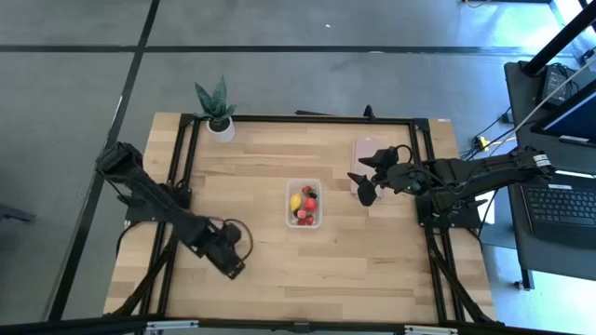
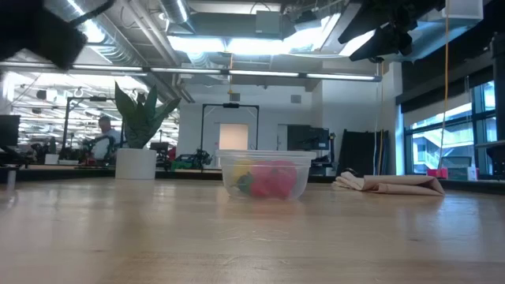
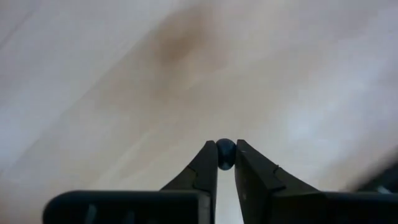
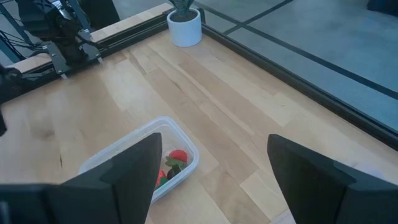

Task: Pick and placing Produce into tupperware
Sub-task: Put the blue berry into the transparent bin, then return to Home Position

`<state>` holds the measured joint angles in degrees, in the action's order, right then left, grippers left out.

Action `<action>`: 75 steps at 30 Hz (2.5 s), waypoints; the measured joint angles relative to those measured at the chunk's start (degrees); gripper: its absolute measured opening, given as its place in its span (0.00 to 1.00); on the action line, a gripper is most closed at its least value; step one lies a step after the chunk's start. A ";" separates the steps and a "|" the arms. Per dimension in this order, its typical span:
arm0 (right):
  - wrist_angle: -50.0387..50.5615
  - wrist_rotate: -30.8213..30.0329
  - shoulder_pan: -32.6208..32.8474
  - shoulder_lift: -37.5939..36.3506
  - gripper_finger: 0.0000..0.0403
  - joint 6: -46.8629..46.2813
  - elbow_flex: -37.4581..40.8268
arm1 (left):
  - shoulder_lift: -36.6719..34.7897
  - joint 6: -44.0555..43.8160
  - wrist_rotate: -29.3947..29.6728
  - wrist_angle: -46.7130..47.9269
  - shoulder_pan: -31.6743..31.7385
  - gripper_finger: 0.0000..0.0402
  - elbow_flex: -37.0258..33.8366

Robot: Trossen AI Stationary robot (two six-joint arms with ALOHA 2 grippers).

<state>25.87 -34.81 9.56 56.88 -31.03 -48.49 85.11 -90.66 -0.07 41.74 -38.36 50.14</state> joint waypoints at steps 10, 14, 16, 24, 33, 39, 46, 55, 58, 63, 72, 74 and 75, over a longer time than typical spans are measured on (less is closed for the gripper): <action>-1.44 0.00 0.00 0.00 0.73 0.22 0.00 | -4.91 33.92 2.84 -13.25 15.01 0.10 9.52; -1.55 0.00 0.00 0.00 0.73 0.22 -0.02 | -4.93 46.67 3.00 -20.86 21.49 0.07 12.17; -1.53 0.00 0.00 0.00 0.73 0.22 0.00 | -4.95 52.14 3.01 -24.57 24.48 0.07 12.45; -1.44 0.00 0.00 0.00 0.73 1.62 0.00 | -3.61 65.27 7.44 -29.54 32.59 0.11 12.45; -1.19 0.00 -0.02 0.00 0.73 1.66 -0.01 | 5.42 68.75 6.32 -31.17 38.08 0.08 12.47; -1.14 0.00 -0.01 0.00 0.73 1.71 0.00 | 13.72 68.35 5.11 -30.65 40.48 0.11 12.47; -0.91 0.00 -0.02 0.00 0.73 1.73 0.00 | 19.59 68.29 5.09 -31.05 42.03 0.07 12.45; -0.22 0.00 0.00 0.00 0.73 3.01 0.00 | 19.99 68.30 5.09 -31.24 42.85 0.17 12.43; -0.22 0.00 -0.01 0.00 0.73 2.98 -0.01 | 19.99 68.30 5.03 -31.15 42.89 0.20 12.43; -0.30 0.00 0.00 0.00 0.73 3.02 0.00 | 19.99 65.75 4.25 -31.03 43.66 0.26 12.43; -2.83 -0.78 -0.02 -0.02 0.73 12.09 -0.02 | 14.58 70.37 4.21 -35.75 44.47 0.44 14.61; -4.73 -2.90 0.00 -0.02 0.73 16.43 -0.01 | 10.78 74.80 5.92 -37.50 44.40 0.46 15.70; -5.98 -4.48 -0.01 -0.02 0.73 18.07 -0.02 | 8.78 78.07 6.94 -37.68 44.42 0.46 16.06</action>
<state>19.89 -39.29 9.55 56.86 -12.96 -48.51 93.89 -12.59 6.87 4.06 6.07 66.20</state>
